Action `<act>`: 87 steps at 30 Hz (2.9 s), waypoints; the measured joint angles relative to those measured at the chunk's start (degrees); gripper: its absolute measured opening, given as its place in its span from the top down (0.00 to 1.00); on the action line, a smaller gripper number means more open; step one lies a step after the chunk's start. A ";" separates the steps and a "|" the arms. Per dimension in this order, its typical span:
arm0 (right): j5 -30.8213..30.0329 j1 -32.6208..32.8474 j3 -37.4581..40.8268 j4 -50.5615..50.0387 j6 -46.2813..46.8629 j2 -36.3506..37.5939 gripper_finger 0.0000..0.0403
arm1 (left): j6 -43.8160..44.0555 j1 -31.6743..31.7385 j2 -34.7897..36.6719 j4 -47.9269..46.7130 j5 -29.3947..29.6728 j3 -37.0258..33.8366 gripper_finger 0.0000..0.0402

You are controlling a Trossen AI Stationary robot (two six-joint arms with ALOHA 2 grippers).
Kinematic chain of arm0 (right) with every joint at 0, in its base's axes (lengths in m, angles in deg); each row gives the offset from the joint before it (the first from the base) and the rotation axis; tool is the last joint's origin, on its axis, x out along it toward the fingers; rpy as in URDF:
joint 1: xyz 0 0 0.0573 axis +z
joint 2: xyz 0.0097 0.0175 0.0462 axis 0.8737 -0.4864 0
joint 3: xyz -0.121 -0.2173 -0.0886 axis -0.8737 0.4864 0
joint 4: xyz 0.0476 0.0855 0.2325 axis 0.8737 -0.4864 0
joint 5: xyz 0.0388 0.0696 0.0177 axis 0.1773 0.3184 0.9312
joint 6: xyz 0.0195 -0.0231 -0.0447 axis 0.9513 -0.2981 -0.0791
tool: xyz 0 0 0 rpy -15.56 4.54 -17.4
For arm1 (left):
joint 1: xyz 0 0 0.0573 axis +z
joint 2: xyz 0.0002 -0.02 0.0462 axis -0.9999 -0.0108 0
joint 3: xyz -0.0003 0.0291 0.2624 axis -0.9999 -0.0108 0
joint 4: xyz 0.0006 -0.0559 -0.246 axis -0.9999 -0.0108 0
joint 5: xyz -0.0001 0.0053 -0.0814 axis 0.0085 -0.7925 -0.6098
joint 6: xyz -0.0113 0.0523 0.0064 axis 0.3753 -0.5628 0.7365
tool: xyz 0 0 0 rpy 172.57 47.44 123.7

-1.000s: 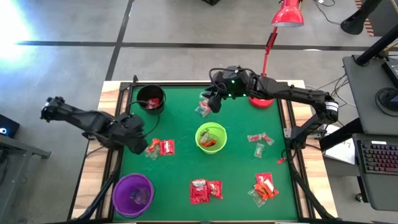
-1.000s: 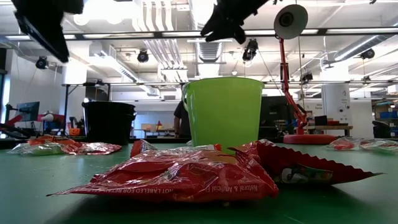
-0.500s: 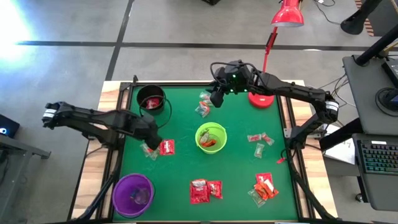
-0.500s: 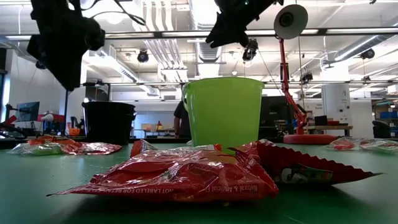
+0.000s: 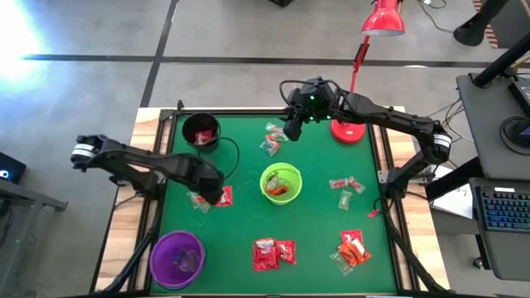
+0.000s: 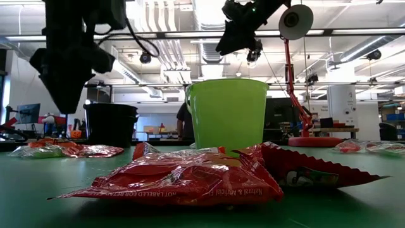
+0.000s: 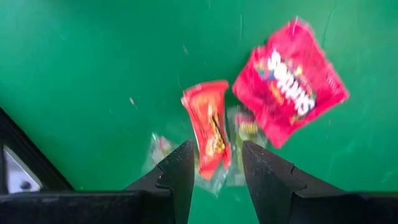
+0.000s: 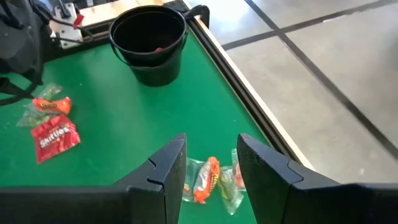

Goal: Sort candy
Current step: Put the orange chocolate into the green bucket

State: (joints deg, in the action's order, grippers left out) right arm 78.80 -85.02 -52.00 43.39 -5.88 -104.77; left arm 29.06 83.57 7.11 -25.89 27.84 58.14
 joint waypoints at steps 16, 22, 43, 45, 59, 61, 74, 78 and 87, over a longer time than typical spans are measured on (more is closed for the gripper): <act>0.09 0.07 0.00 -0.10 -1.36 0.00 0.66 | -3.08 1.06 -8.68 3.17 -5.40 -0.71 0.64; 0.20 0.22 0.00 -2.80 1.46 0.01 0.66 | -3.05 3.16 -10.60 3.16 -4.55 -2.22 0.64; 0.33 0.24 0.00 -8.86 4.61 0.13 0.66 | -8.51 7.09 -10.30 9.35 -5.68 -6.58 0.81; 0.33 0.24 0.00 -8.84 4.61 0.15 0.66 | -9.70 7.09 -10.23 10.35 -5.87 -7.28 0.81; 0.31 0.22 0.00 -9.04 4.41 0.26 0.66 | -19.20 7.22 -9.53 9.88 -5.48 0.22 0.98; 0.28 0.22 0.00 -9.04 4.39 0.26 0.66 | -20.12 7.22 -9.53 9.31 -5.14 1.01 0.98; 0.17 0.20 0.00 -9.08 2.63 0.26 0.66 | -21.39 7.20 -6.60 6.89 -4.11 4.49 1.00; 0.14 0.20 0.00 -9.08 2.44 0.26 0.66 | -21.39 7.20 -3.71 6.03 -3.87 7.65 1.00; 0.11 0.20 0.00 -9.08 2.44 0.26 0.66 | -29.67 7.38 -1.05 9.22 -0.05 17.08 1.00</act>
State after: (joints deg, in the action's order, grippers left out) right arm 78.91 -84.82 -52.00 34.31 -3.43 -104.50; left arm -0.61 90.95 6.06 -16.67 27.79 75.22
